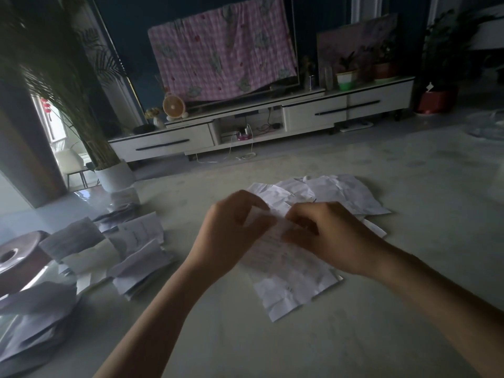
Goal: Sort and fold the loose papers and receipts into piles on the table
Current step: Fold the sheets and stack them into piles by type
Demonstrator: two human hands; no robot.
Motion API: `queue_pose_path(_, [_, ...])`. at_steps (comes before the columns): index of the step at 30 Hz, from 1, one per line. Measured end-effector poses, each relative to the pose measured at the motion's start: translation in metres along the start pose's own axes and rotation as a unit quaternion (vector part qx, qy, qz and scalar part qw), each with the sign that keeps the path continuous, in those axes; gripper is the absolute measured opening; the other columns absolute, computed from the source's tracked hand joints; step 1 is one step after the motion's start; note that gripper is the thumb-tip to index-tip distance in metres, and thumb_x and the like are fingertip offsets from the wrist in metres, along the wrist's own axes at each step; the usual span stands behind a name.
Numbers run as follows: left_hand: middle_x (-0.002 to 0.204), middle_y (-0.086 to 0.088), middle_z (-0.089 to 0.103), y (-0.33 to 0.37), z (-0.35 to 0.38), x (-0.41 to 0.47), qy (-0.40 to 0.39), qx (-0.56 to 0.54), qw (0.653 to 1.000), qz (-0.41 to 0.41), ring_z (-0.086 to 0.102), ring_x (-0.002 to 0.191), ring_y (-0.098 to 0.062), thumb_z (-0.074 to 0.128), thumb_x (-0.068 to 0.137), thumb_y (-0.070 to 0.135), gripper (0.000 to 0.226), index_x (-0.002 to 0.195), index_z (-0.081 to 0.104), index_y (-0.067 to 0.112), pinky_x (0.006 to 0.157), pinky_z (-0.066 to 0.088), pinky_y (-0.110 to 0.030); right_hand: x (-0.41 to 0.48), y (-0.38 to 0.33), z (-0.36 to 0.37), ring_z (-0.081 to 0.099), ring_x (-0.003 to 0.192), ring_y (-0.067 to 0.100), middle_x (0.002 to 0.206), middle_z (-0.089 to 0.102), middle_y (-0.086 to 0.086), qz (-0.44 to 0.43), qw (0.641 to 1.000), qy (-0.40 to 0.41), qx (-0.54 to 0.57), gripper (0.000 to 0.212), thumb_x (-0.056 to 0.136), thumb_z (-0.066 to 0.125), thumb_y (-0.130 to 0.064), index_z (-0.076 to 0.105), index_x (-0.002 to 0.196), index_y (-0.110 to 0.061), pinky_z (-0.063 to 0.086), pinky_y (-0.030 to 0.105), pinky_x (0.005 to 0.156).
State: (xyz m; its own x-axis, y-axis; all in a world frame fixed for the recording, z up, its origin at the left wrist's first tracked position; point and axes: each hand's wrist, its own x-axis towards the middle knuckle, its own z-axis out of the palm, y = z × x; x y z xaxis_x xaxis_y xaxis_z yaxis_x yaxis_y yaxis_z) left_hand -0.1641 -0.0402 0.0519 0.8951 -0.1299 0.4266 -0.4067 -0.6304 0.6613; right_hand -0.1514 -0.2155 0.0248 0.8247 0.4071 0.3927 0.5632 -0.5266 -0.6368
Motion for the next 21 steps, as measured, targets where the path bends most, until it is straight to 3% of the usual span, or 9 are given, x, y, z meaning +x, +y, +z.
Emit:
queue_pose_path(3, [0.07,0.004,0.07,0.001,-0.006,-0.002,0.028,-0.154,0.983,-0.092,0.063,0.063,-0.001,0.068,0.077,0.018,0.018,0.089,0.06,0.028,0.064,0.055,-0.023,0.002,0.005,0.004,0.062,0.071,0.007,0.079,0.069,0.001,0.076,0.988,0.041,0.13,0.007,0.083,0.067,-0.017,0.068,0.082,-0.01,0.049,0.021,0.066])
queue_pose_path(6, [0.083,-0.008,0.071,-0.008,-0.011,-0.008,-0.051,-0.253,0.951,-0.172,0.068,0.071,-0.014,0.065,0.075,0.014,0.023,0.098,0.064,0.008,0.067,0.058,-0.027,0.001,0.012,0.004,0.067,0.079,0.012,0.088,0.072,0.007,0.161,0.952,0.047,0.258,0.013,0.082,0.068,-0.018,0.068,0.088,-0.007,0.053,0.023,0.069])
queue_pose_path(8, [0.081,-0.013,0.071,-0.011,-0.007,-0.014,-0.065,-0.235,0.949,-0.198,0.069,0.069,-0.019,0.061,0.082,0.004,0.008,0.087,0.067,0.006,0.064,0.059,-0.028,0.0,0.015,0.005,0.068,0.077,0.015,0.089,0.071,0.011,0.193,0.934,0.039,0.298,0.016,0.081,0.067,-0.022,0.068,0.089,-0.007,0.05,0.019,0.064])
queue_pose_path(10, [0.075,-0.01,0.072,-0.015,-0.002,-0.017,-0.053,-0.215,0.951,-0.214,0.069,0.065,-0.019,0.059,0.086,0.001,0.013,0.081,0.068,0.009,0.062,0.059,-0.028,0.0,0.018,0.008,0.065,0.078,0.029,0.092,0.067,0.023,0.2,0.927,0.056,0.311,0.02,0.083,0.065,-0.026,0.069,0.088,-0.006,0.047,0.023,0.071])
queue_pose_path(14, [0.085,-0.012,0.072,-0.021,-0.004,-0.018,-0.087,-0.239,0.938,-0.235,0.069,0.073,-0.02,0.068,0.077,-0.001,0.019,0.093,0.067,0.008,0.067,0.059,-0.029,-0.001,0.018,0.012,0.066,0.084,0.006,0.088,0.072,0.003,0.187,0.937,0.063,0.288,0.013,0.084,0.065,-0.022,0.072,0.086,-0.011,0.049,0.011,0.074])
queue_pose_path(16, [0.09,-0.008,0.072,-0.023,-0.009,-0.016,-0.14,-0.258,0.927,-0.234,0.069,0.081,-0.018,0.077,0.066,0.007,0.037,0.101,0.066,0.009,0.075,0.058,-0.03,-0.002,0.018,0.013,0.066,0.079,0.007,0.085,0.073,0.003,0.168,0.951,0.035,0.257,0.011,0.083,0.066,-0.02,0.073,0.082,-0.012,0.051,0.015,0.073])
queue_pose_path(18, [0.085,0.0,0.073,-0.019,-0.012,-0.013,-0.164,-0.235,0.931,-0.227,0.068,0.08,-0.013,0.077,0.062,0.024,0.04,0.1,0.069,0.013,0.079,0.055,-0.031,-0.003,0.017,0.012,0.067,0.076,0.006,0.082,0.074,-0.001,0.149,0.959,0.004,0.242,0.009,0.082,0.067,-0.02,0.073,0.078,-0.016,0.052,0.016,0.07])
queue_pose_path(21, [0.08,-0.005,0.064,-0.014,-0.002,-0.008,-0.133,-0.14,0.957,-0.216,0.059,0.074,-0.014,0.066,0.077,0.036,0.037,0.092,0.069,0.002,0.071,0.048,-0.029,-0.002,0.014,0.016,0.066,0.075,-0.001,0.08,0.073,-0.008,0.127,0.966,-0.039,0.22,0.008,0.083,0.067,-0.019,0.074,0.08,-0.018,0.05,0.012,0.069])
